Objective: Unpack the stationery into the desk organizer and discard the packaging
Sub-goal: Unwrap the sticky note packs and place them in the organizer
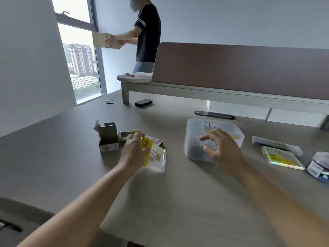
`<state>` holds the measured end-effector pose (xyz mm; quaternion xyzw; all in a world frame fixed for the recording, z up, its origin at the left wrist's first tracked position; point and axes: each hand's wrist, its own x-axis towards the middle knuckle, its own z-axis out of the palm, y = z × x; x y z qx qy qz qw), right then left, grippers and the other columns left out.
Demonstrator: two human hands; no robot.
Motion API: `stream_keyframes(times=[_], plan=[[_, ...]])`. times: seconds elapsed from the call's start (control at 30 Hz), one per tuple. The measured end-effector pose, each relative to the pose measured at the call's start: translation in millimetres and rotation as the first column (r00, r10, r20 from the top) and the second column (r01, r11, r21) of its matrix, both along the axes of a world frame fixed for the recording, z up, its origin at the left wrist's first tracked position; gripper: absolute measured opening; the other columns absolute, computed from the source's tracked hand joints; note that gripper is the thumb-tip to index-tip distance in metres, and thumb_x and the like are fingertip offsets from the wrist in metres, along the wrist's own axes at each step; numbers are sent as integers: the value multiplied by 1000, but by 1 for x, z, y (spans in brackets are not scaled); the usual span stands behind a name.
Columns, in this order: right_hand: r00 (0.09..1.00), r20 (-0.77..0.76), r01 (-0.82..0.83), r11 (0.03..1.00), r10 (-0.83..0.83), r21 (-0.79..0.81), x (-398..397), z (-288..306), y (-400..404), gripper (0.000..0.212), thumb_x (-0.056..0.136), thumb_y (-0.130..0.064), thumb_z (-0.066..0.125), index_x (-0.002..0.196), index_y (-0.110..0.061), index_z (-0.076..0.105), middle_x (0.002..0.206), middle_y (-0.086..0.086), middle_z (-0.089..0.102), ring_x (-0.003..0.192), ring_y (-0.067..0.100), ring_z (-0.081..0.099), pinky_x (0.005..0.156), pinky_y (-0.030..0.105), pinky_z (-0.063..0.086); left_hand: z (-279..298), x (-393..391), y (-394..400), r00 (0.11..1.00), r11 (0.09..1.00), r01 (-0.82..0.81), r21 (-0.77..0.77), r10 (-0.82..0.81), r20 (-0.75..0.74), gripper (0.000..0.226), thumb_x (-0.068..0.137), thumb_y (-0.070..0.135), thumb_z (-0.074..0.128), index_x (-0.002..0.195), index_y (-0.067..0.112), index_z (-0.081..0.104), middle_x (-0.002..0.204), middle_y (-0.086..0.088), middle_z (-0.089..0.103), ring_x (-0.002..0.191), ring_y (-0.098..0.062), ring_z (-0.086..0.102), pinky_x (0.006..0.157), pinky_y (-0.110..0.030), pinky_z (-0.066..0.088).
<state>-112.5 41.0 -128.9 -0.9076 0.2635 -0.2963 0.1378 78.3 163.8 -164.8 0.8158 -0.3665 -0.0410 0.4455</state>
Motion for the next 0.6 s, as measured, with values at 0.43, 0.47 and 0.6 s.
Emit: stream_keyframes(times=[0.43, 0.47, 0.6], plan=[[971, -238, 59, 992, -30, 115, -34, -48, 16, 39, 85, -27, 57, 120, -12, 52, 126, 7, 51, 116, 19, 47, 85, 18, 31, -16, -35, 23, 845, 794, 160, 587, -418, 335, 76, 72, 68, 47, 133, 24, 34, 146, 2, 32, 134, -18, 27, 111, -35, 18], [957, -285, 80, 989, -42, 122, -39, -51, 14, 40, 85, -30, 56, 120, -13, 52, 126, 7, 51, 116, 20, 47, 87, 19, 32, -17, -32, 20, 856, 797, 137, 587, -394, 335, 73, 75, 67, 44, 133, 23, 35, 145, 1, 33, 135, -18, 25, 112, -37, 15], [945, -310, 150, 980, -103, 133, -56, -54, 6, 38, 85, -29, 55, 119, -12, 53, 128, 9, 52, 116, 23, 48, 90, 24, 36, -16, -18, 9, 884, 830, 68, 554, -308, 353, 75, 80, 62, 41, 139, 18, 25, 151, -2, 23, 142, -21, 8, 115, -42, 5]])
